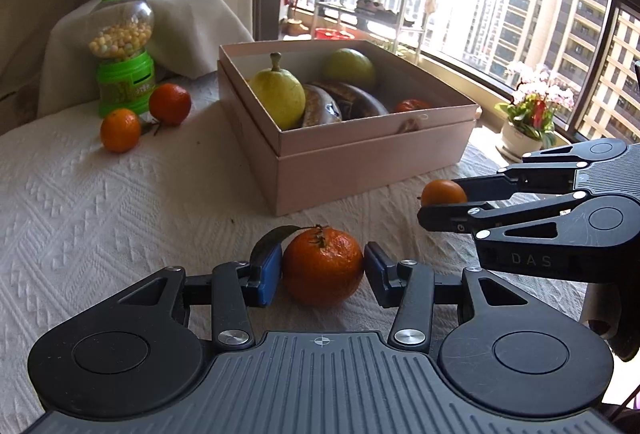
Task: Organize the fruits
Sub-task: 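Grasp the loose orange with the right tool while the left tool holds the leafy mandarin, then carry both fruits over the pink box and open both tools to drop them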
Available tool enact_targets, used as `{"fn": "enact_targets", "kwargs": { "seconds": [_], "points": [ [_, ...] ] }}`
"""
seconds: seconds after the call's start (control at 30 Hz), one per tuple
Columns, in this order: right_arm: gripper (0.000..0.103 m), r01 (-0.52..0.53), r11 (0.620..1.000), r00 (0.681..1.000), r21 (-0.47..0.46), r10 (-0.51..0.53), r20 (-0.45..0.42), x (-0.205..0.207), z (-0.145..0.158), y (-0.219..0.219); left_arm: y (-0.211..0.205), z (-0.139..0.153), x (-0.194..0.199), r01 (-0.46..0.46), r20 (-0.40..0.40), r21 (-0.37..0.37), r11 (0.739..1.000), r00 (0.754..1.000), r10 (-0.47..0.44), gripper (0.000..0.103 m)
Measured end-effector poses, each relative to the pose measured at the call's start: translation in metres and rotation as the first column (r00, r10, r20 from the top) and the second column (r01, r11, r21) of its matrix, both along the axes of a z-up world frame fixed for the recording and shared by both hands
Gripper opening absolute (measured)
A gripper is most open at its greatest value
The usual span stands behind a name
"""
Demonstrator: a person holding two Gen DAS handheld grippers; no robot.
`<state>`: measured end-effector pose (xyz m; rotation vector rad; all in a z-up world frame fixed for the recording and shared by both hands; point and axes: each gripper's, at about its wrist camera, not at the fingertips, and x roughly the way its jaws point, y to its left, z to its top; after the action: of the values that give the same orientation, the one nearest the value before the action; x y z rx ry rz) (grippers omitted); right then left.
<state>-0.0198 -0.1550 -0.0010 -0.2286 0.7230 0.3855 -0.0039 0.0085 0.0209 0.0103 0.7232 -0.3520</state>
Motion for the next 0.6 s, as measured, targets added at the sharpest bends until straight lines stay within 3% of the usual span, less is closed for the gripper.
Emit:
{"fn": "enact_targets", "kwargs": {
  "seconds": [0.1, 0.33, 0.47, 0.6],
  "points": [
    [0.032, 0.017, 0.999, 1.0, 0.034, -0.016, -0.013, 0.004, 0.007, -0.006, 0.004, -0.007, 0.007, -0.013, -0.067, -0.05, 0.999, 0.998, 0.01, 0.051],
    [0.032, 0.036, 0.998, 0.999, 0.052, -0.034, -0.027, -0.001, 0.007, -0.016, 0.004, -0.007, 0.006, -0.007, -0.05, -0.058, 0.998, 0.999, 0.004, 0.051],
    [0.032, 0.054, 0.997, 0.998, 0.055, -0.053, -0.02, -0.004, 0.009, -0.023, 0.004, 0.007, -0.003, 0.01, 0.018, -0.062, 0.998, 1.0, -0.009, 0.049],
    [0.032, 0.058, 0.996, 0.998, 0.073, -0.059, 0.015, -0.008, 0.021, -0.03, 0.012, 0.036, -0.008, 0.033, 0.106, -0.135, 0.99, 0.994, -0.019, 0.049]
  ]
}}
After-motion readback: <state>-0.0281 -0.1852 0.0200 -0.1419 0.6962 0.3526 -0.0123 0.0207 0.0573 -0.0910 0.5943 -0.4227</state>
